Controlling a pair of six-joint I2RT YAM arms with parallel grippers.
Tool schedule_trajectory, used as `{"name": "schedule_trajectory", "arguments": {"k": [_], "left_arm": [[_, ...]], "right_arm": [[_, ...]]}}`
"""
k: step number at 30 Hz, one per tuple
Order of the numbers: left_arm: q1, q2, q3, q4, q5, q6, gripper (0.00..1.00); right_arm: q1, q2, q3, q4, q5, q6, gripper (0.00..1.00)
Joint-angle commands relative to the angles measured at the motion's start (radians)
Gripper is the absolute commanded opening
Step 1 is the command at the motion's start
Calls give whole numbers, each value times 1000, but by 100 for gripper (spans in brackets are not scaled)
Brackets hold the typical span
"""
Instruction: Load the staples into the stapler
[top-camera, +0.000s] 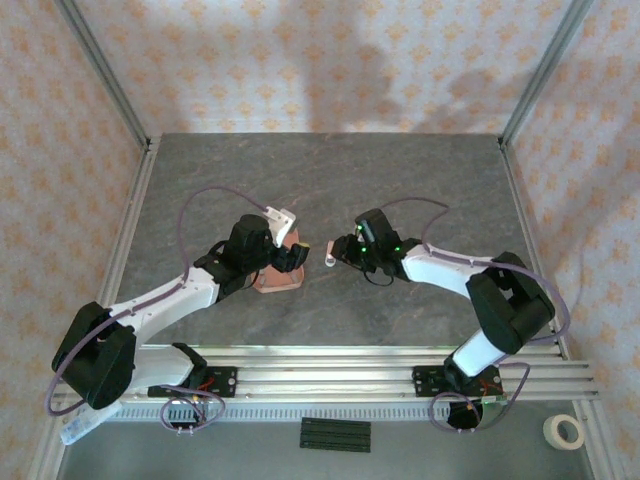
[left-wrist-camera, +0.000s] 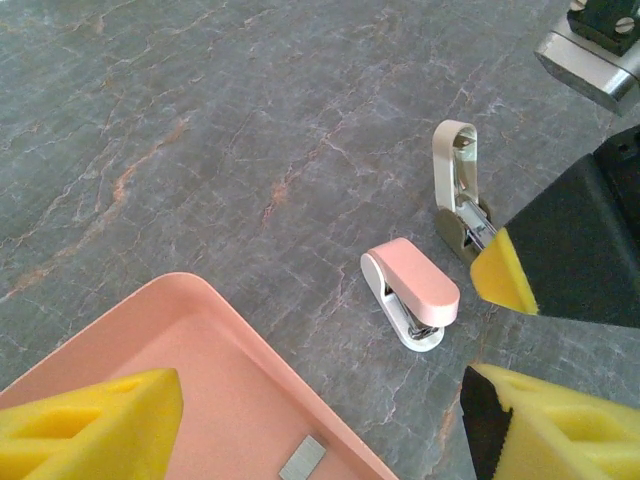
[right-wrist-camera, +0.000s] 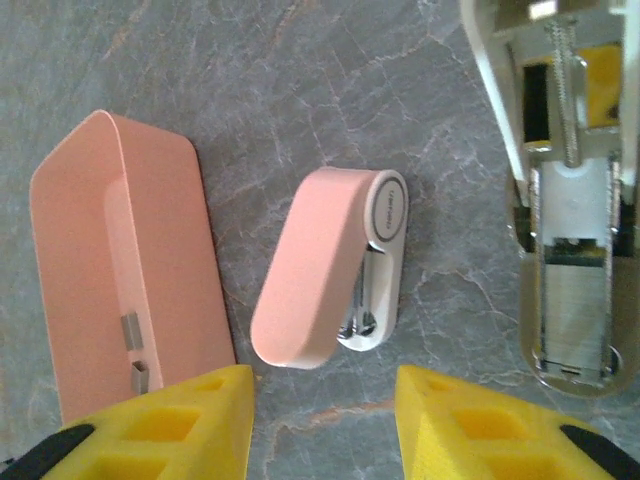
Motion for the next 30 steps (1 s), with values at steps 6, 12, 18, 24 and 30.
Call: {"name": "schedule_trajectory", "arguments": {"k": [6, 12, 18, 24, 30], "left_arm": [[5, 8, 0, 33, 1, 10, 75], [7, 3, 0, 32, -9, 21, 75], [8, 13, 6, 31, -6, 25, 75], [7, 26, 21, 26, 4, 28, 75], [7, 27, 29, 20, 14, 26, 75]], "right_arm": [[10, 71, 78, 41, -21, 14, 41], [12, 126, 66, 36, -18, 19, 33], [14, 182, -7, 50, 4, 45, 24], [15, 164, -23, -3, 50, 36, 18], [15, 152, -28, -42, 70, 20, 17]]}}
